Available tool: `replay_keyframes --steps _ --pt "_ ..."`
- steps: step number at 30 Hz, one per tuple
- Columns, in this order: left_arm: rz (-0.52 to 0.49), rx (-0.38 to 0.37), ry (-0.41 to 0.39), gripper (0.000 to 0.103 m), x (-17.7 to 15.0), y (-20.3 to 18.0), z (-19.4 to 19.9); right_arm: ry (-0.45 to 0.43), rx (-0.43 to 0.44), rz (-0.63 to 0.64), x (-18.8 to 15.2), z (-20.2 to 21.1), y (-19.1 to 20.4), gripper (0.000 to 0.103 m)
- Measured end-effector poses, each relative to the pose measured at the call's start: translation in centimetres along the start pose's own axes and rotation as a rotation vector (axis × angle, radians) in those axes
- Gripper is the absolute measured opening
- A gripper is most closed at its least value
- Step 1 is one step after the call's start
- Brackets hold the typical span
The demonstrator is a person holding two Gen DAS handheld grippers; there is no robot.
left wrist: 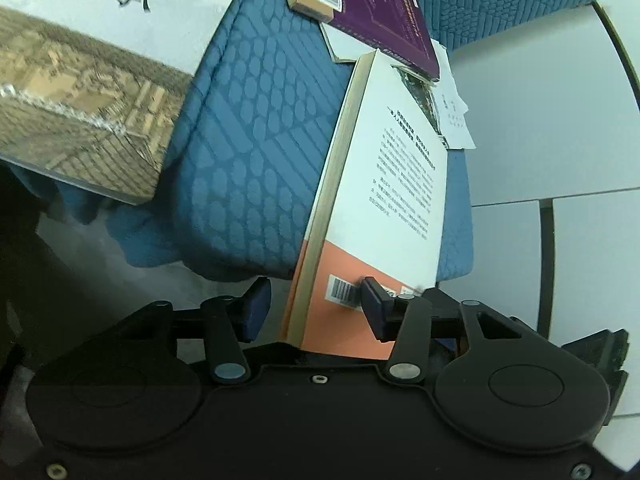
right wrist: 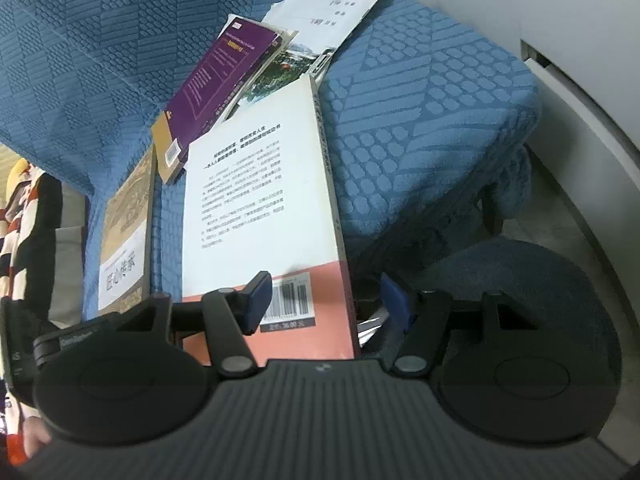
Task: Organize objects
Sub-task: 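Close both grippers on the orange-and-white book edge and tilt it up, then lift the orange-and-white book upright with both grippers toward the tan book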
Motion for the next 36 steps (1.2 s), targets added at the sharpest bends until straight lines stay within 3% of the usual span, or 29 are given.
replay_keyframes --steps 11,22,30,36 --pt "0.101 -0.087 0.049 0.047 0.4 1.0 -1.8 0.055 0.107 0.005 1.0 -2.6 0.1 0.063" --pt "0.103 -0.104 0.035 0.039 0.4 0.9 -1.6 0.000 0.220 -0.119 0.8 -1.6 -1.6 0.062" --pt "0.076 -0.150 0.016 0.025 0.5 0.2 0.7 -0.032 0.275 -0.173 0.6 -0.3 -2.0 0.045" --pt "0.067 -0.216 -0.026 0.022 0.6 -0.6 3.3 -0.075 0.322 -0.155 0.8 1.2 -0.9 0.038"
Point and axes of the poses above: each gripper's, at about its wrist camera, not at the fingertips, and z roughly against the way its jaws point, y to its left, x to its top, the point moved 1 cm from there along -z, roughly the way its jaws point, and after that the axes turned 14 degrees about z, right-handed, at the moved point
